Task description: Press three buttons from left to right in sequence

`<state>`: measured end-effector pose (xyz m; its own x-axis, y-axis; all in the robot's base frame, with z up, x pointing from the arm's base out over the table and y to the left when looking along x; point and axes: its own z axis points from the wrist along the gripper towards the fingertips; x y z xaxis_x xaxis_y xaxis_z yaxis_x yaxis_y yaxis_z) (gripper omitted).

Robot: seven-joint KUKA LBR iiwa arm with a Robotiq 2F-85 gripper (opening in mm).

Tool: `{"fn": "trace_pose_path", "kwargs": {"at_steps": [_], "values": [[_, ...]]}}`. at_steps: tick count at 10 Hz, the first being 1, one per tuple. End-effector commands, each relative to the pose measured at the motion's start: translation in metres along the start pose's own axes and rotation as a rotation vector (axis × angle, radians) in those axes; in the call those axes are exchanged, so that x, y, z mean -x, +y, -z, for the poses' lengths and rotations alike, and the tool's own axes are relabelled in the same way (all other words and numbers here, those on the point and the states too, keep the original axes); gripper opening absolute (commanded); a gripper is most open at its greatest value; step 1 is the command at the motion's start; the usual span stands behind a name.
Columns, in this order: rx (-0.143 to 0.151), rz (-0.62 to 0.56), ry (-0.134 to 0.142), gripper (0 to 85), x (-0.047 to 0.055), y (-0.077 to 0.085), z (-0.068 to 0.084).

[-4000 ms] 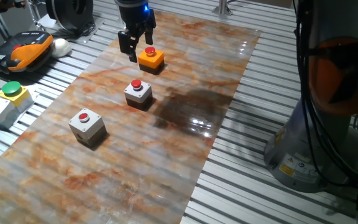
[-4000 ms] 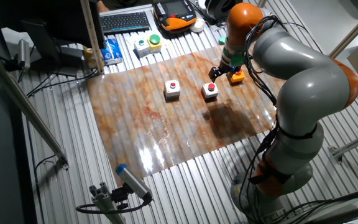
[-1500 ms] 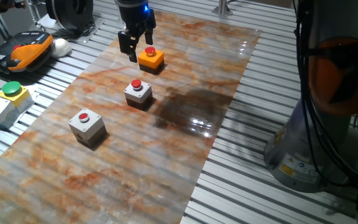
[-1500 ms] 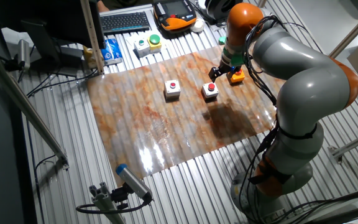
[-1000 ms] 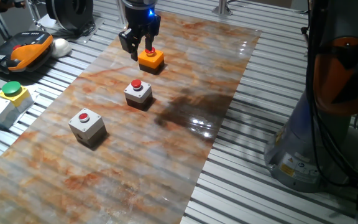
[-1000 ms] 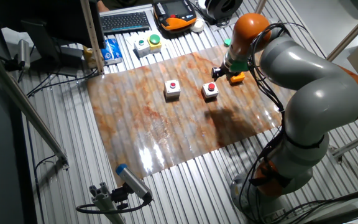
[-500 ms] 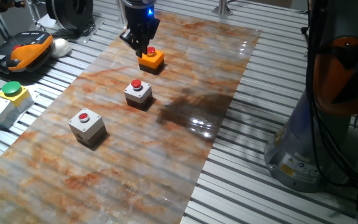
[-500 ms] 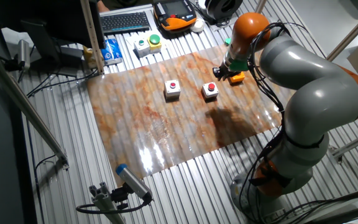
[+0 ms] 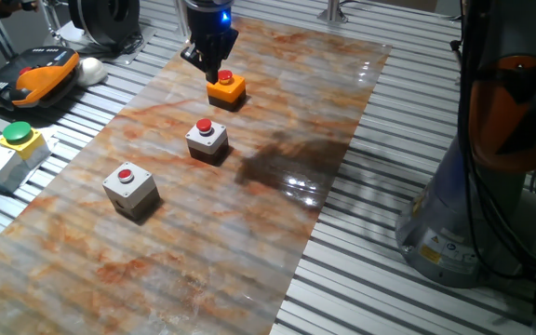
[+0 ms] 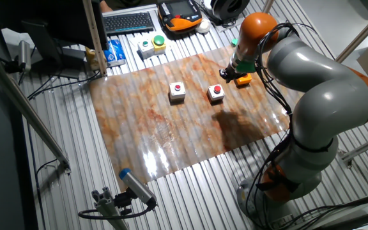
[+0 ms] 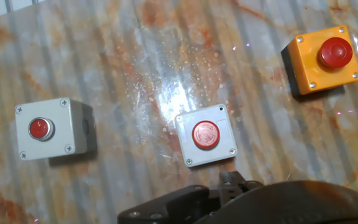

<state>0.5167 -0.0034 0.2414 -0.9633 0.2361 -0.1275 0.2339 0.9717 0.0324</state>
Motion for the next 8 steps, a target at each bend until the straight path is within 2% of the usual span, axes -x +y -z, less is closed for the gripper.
{"fn": "trace_pose_path", "kwargs": {"at_steps": [1, 5, 7, 8], "values": [[0.000, 0.001, 0.001, 0.0, 0.000, -0.002, 0.000], [0.018, 0.020, 0.004, 0.0, 0.003, -0.021, -0.003], [0.036, 0.028, 0.015, 0.0, 0.007, -0.034, -0.001], [0.033, 0.030, 0.013, 0.0, 0.007, -0.038, -0.002]]}}
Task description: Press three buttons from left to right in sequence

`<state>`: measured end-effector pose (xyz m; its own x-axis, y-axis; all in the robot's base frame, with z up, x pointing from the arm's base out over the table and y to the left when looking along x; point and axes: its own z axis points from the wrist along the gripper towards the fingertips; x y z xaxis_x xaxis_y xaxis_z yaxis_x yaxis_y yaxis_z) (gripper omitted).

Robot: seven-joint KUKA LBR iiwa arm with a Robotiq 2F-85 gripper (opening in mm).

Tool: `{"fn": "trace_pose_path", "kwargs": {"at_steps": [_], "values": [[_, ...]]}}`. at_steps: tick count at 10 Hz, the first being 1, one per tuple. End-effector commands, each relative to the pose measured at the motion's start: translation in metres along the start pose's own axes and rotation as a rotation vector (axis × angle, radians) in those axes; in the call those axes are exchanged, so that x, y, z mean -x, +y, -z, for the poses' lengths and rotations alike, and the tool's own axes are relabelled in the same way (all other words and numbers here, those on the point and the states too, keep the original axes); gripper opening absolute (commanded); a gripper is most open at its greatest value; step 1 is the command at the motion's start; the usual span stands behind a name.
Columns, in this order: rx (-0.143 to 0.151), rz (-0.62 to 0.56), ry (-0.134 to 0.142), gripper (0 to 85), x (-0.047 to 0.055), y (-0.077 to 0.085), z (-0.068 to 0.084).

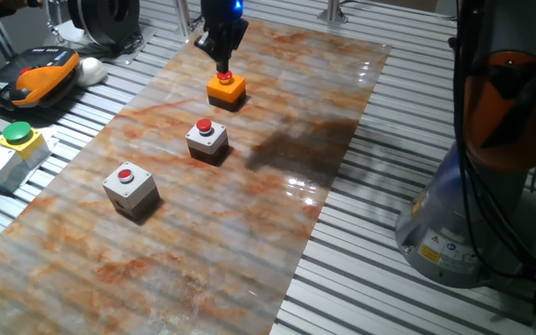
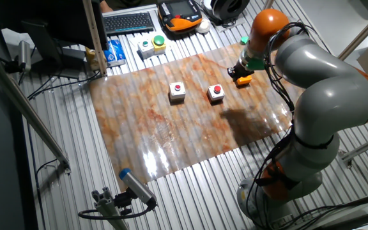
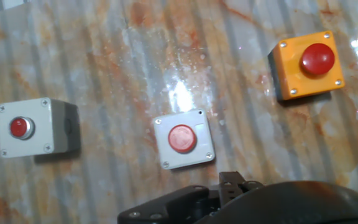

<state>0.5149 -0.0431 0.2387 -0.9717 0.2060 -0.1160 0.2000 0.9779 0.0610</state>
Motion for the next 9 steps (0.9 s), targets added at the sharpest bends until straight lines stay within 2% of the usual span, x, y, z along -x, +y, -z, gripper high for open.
{"fn": "trace_pose_path", "kwargs": {"at_steps": [1, 2, 4, 6, 9], "values": [[0.002, 0.001, 0.000, 0.0, 0.000, -0.004, -0.001], [0.002, 0.004, -0.003, 0.0, 0.000, -0.009, -0.004], [0.026, 0.024, -0.007, 0.0, 0.002, -0.030, -0.011], [0.030, 0.034, -0.009, 0.0, 0.005, -0.043, -0.013], [0.018, 0.032, -0.015, 0.0, 0.006, -0.053, -0.012]]}}
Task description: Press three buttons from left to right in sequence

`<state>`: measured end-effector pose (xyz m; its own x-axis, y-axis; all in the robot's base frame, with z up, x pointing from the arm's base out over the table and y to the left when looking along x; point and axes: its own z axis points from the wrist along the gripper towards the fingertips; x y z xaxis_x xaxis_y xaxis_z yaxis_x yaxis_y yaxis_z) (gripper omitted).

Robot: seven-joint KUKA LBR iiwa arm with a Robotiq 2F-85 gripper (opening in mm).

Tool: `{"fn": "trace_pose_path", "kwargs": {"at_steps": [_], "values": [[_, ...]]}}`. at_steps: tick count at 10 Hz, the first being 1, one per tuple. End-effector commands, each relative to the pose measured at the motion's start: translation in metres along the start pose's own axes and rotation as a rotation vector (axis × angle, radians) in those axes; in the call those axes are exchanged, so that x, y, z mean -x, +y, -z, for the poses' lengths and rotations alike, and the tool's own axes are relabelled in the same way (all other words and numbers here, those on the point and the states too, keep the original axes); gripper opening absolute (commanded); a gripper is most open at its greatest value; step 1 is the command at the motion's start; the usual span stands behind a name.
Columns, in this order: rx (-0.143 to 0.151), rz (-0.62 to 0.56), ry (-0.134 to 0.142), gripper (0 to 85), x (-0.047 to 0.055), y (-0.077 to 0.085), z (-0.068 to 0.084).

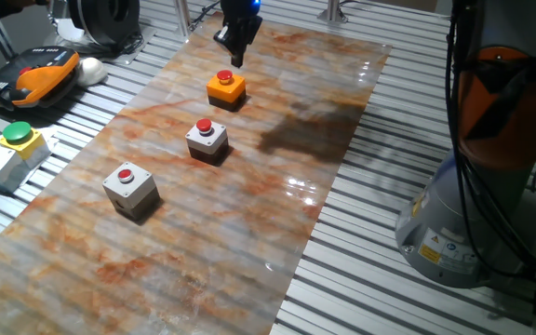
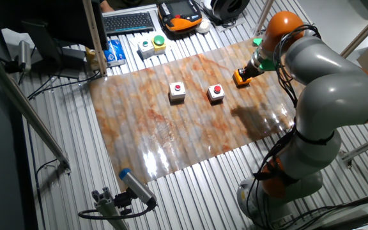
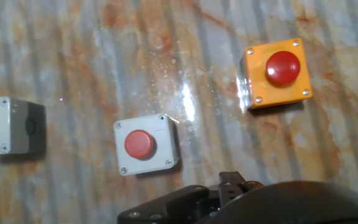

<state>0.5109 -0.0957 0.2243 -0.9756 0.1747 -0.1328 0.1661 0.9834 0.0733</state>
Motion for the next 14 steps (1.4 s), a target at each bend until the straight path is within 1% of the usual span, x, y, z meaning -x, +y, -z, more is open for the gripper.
{"fn": "trace_pose_path", "kwargs": {"at_steps": [1, 3, 5, 7, 8, 9, 10, 11, 13, 14], "values": [[-0.003, 0.000, -0.001, 0.0, -0.001, -0.002, 0.000], [-0.013, 0.007, -0.010, 0.0, -0.003, -0.006, -0.002], [-0.022, 0.010, -0.011, 0.0, -0.004, -0.009, -0.003], [-0.025, 0.008, -0.008, 0.0, -0.008, -0.012, -0.004], [-0.023, 0.003, -0.001, 0.0, -0.008, -0.013, -0.003], [-0.023, 0.000, -0.001, 0.0, -0.009, -0.014, -0.003], [-0.014, -0.001, 0.005, 0.0, -0.010, -0.015, -0.005], [-0.018, 0.002, 0.008, 0.0, -0.012, -0.015, -0.007], [-0.013, 0.009, 0.005, 0.0, -0.018, -0.019, -0.008], [-0.010, 0.015, 0.002, 0.0, -0.024, -0.023, -0.008]]}}
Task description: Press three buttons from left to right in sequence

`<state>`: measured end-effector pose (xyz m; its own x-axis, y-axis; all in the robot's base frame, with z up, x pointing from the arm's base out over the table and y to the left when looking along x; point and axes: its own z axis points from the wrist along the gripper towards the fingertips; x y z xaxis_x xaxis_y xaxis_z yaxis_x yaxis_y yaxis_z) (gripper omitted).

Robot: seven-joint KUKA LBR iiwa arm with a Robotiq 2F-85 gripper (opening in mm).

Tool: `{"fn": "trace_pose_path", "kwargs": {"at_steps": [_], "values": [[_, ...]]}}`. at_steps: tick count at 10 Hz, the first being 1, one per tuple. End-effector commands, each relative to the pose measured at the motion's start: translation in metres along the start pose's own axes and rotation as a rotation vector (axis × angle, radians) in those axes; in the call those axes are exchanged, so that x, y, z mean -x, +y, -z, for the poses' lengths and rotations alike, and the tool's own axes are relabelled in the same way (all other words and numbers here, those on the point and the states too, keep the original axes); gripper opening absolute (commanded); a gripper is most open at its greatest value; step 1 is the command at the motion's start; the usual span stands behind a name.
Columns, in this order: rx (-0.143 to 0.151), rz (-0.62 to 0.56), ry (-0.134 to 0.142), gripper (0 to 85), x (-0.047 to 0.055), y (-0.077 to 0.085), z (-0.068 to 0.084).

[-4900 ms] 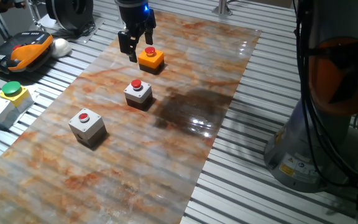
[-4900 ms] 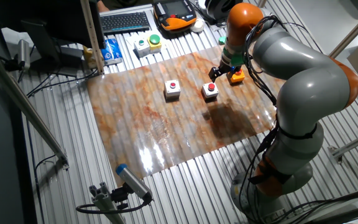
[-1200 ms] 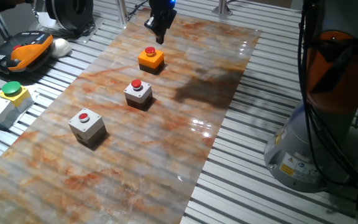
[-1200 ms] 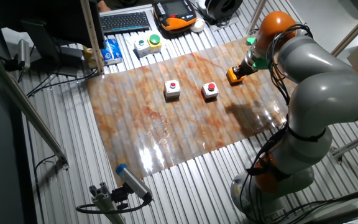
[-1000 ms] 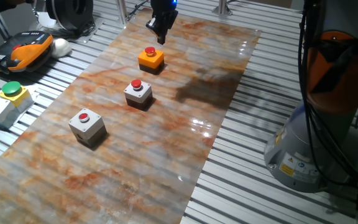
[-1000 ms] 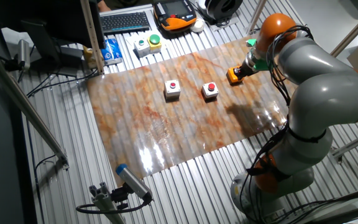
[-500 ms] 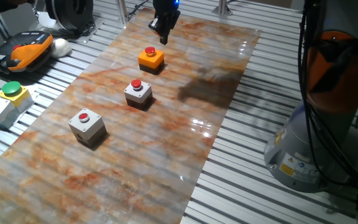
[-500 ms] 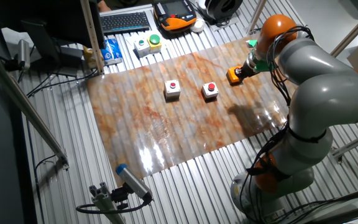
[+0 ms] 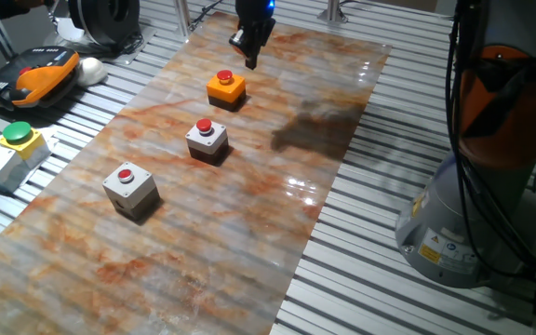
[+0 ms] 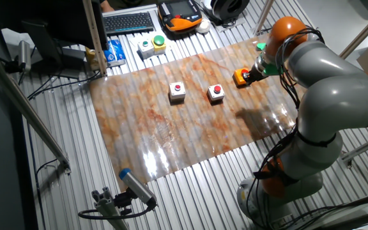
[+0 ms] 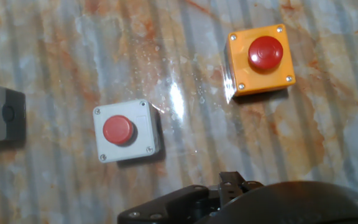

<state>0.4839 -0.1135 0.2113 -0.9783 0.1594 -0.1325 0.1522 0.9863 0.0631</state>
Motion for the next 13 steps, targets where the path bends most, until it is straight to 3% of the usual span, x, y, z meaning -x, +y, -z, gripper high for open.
{"fn": "trace_pose_path", "kwargs": {"at_steps": [1, 4, 6, 7, 9, 11, 13], "values": [[0.007, 0.001, 0.000, 0.0, -0.005, -0.002, -0.001], [0.019, 0.004, -0.001, 0.0, -0.017, -0.007, -0.001], [0.020, 0.004, 0.002, 0.0, -0.018, -0.008, 0.000], [0.001, 0.000, -0.007, 0.0, -0.016, -0.008, 0.000], [0.001, -0.013, 0.008, 0.0, -0.007, -0.005, 0.001], [0.008, -0.023, 0.012, 0.0, -0.007, -0.003, 0.001], [-0.012, -0.032, 0.009, 0.0, 0.000, -0.001, 0.003]]}}
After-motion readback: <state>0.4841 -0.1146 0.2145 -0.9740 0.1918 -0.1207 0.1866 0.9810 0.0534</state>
